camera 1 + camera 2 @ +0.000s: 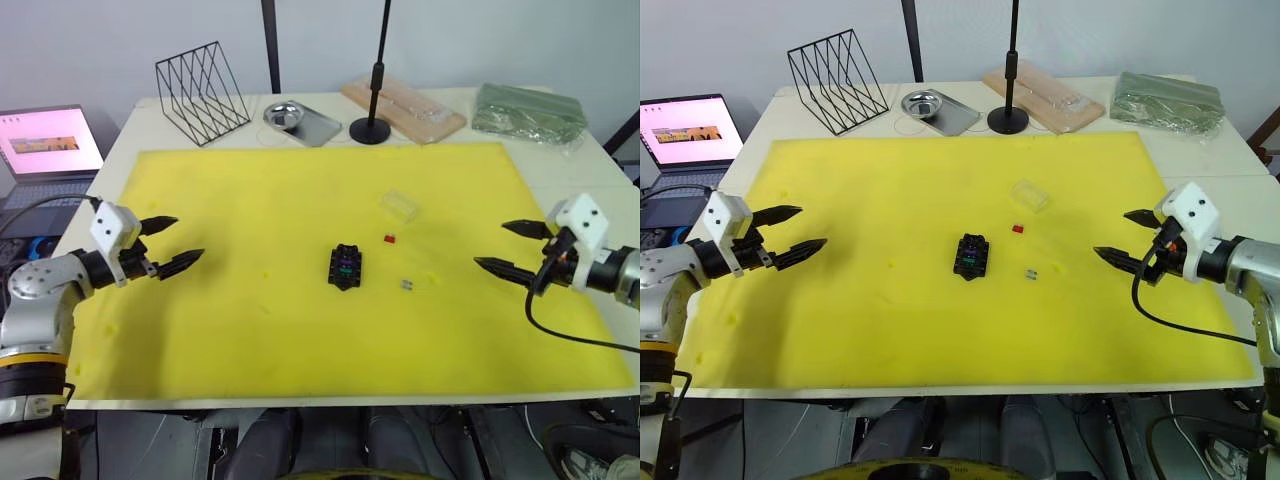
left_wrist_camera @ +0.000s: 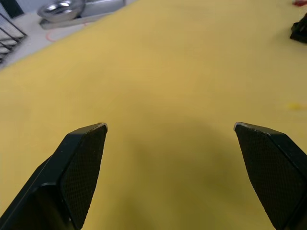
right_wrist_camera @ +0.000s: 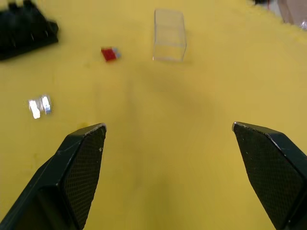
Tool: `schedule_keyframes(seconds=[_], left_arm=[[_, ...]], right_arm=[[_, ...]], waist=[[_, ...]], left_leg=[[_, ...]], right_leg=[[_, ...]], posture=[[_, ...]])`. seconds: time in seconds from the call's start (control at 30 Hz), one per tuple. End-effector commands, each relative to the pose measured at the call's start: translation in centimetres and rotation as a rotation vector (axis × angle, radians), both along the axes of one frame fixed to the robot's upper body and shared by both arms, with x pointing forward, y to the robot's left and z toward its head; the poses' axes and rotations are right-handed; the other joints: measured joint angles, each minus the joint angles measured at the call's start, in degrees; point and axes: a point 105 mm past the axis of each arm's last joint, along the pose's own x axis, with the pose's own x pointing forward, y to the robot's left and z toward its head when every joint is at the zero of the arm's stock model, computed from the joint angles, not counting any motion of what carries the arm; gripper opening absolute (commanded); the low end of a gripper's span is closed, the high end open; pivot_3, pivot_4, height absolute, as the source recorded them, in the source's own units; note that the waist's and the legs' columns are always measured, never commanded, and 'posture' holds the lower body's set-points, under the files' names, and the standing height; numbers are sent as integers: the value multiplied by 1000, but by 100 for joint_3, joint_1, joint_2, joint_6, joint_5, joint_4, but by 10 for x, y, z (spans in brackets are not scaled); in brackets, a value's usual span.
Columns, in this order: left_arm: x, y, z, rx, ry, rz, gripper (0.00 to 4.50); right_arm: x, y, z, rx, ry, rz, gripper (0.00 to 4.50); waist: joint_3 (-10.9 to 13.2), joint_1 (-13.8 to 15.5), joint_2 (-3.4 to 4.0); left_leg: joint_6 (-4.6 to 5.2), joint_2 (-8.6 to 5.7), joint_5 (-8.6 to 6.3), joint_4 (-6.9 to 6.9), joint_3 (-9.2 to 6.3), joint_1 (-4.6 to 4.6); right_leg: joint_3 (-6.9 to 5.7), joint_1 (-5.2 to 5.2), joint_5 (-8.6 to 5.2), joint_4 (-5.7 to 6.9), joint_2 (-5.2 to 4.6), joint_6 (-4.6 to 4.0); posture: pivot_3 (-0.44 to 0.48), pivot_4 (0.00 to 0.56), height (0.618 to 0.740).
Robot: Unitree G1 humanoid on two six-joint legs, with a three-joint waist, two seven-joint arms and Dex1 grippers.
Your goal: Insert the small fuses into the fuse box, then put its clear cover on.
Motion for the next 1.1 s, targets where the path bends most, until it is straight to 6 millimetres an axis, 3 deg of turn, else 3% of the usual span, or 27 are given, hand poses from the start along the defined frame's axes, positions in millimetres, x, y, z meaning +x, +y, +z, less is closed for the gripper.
schedule_keyframes(seconds=[0.03,0.13,0.23,0.4,0.63,0.9,1.1], left_arm=[[-13,-26,35,-121,63,-153,4500],[-51,-62,61,-343,316,-395,4500],[-80,-85,74,-451,524,-540,4500],[-93,-112,57,-74,116,-654,4500],[-92,-124,55,13,-236,-724,4500],[-77,-130,47,16,-285,-700,4500],[-89,-135,41,9,-246,-740,4500]], right_arm=[[0,5,10,85,52,12,4492],[2,18,16,222,152,55,4492],[-2,31,17,289,259,122,4492],[-10,46,15,384,421,187,4492],[-13,62,6,538,618,204,4492],[4,76,-18,680,787,147,4492],[-5,82,-35,683,908,153,4492]], waist=[[2,-4,-3],[3,-37,-2],[3,-101,0],[2,-147,4],[2,-14,3],[2,15,2],[2,7,2]], left_leg=[[1,0,-1,0,-1,-1],[4,1,-2,1,-3,-6],[10,1,-6,3,-3,-3],[11,6,-7,-4,18,1],[12,7,-10,8,47,-6],[14,7,-10,8,46,-3],[14,7,-10,7,42,-4]], right_leg=[[0,0,0,0,0,0],[0,-4,0,1,1,0],[2,-3,-1,4,0,2],[8,-5,-1,-1,2,-2],[14,-5,2,-14,-4,-13],[14,-5,6,-10,-1,-9],[14,-9,7,-7,-1,-6]], posture=[[0,150,740],[0,150,740],[0,150,740],[0,150,740],[0,150,740],[0,150,740],[0,150,740]])
